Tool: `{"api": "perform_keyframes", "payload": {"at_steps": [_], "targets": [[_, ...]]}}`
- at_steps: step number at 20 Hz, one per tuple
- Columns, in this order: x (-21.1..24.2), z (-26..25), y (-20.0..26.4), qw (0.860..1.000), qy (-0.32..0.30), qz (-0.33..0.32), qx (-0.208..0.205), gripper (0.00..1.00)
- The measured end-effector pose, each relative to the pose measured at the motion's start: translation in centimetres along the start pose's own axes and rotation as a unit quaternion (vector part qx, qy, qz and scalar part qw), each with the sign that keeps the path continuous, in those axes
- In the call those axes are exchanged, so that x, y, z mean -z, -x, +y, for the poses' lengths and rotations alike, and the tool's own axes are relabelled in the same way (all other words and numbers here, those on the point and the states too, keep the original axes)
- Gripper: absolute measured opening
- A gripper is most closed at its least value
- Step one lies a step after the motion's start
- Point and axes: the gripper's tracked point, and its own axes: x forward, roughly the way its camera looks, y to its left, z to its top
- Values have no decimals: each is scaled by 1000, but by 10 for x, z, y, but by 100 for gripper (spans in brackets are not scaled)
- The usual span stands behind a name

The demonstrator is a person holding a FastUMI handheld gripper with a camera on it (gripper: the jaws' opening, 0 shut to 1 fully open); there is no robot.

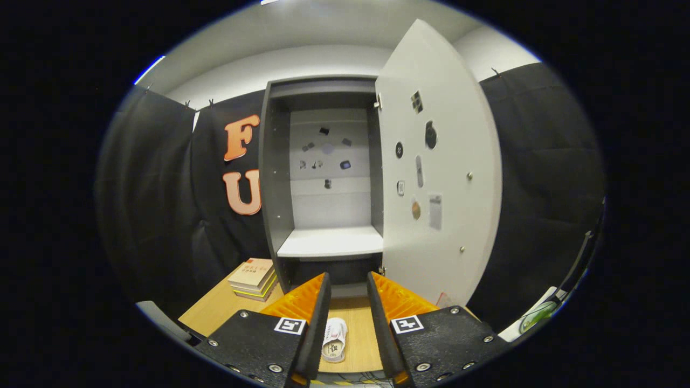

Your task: Open the shoe cabinet door, grab the shoes and put them into the shoe cabinet, then close the shoe cabinet door.

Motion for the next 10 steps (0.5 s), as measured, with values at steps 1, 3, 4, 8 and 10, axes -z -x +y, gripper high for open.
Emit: {"api": "perform_keyframes", "payload": {"at_steps": [1,3,4,8,10], "targets": [[20,8,-7,1000,-3,21,-7,44],[64,24,-22,998,-7,61,-20,44],[86,33,-29,996,-9,82,-28,44],[183,53,-62,985,-5,165,-41,44],[222,61,-78,979,-14,197,-48,44]]}}
